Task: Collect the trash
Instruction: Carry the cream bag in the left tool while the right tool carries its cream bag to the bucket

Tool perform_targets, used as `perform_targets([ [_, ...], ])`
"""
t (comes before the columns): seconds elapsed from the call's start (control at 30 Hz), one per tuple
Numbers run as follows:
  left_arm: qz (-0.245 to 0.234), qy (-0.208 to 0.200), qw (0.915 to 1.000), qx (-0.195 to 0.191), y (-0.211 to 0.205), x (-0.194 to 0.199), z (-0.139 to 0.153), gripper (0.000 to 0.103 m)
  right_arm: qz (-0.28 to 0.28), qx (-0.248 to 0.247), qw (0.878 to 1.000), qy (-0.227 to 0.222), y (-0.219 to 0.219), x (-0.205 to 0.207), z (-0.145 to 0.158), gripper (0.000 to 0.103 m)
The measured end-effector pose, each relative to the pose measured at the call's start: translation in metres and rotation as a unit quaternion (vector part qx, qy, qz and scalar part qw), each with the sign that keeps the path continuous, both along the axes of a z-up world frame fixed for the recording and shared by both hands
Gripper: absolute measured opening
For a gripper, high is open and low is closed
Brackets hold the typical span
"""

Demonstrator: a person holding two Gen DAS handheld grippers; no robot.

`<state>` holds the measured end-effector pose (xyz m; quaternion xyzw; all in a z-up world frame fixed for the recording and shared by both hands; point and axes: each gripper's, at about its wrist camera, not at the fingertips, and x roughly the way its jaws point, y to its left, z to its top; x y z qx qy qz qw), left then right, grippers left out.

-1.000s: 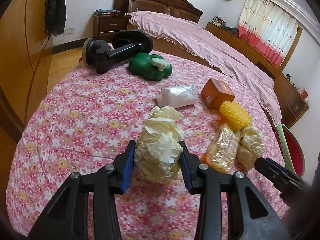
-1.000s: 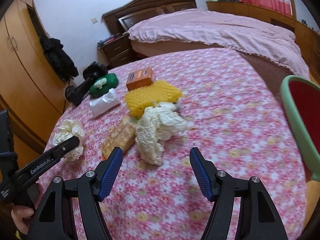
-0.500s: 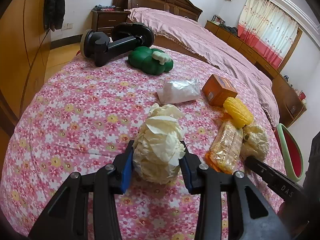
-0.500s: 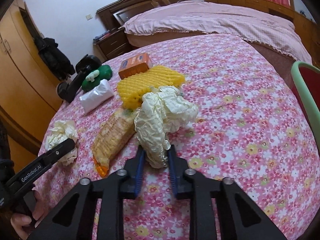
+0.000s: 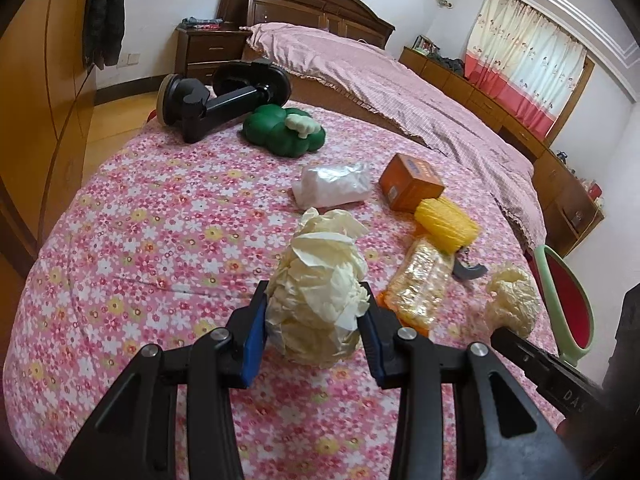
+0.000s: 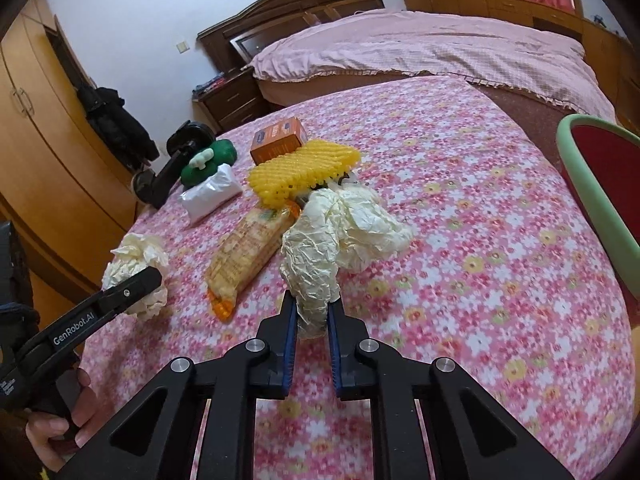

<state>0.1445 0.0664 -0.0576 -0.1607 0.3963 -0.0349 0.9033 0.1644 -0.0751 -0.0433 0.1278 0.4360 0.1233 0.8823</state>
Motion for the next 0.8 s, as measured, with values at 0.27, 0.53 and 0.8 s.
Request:
perform_targets([
  [0.27, -0.009, -0.006, 0.9999, -0.013, -0.004, -0.015, 0.011, 0.042, -0.001, 0.007, 1.0, -0.022, -0.006, -0.025, 0.015, 0.014],
  [0.53, -0.024, -0.02, 0.9994, -0.016, -0.016, -0.03, 0.024, 0.042, -0.011, 0.005, 0.999, -0.045, -0.018, -0.049, 0.031, 0.013],
  [0.8, -0.054, -0.036, 0.9978, -0.017, -0.041, -0.044, 0.041, 0.042, -0.044, 0.006, 0.996, -0.071, -0.047, -0.069, 0.047, 0.013],
])
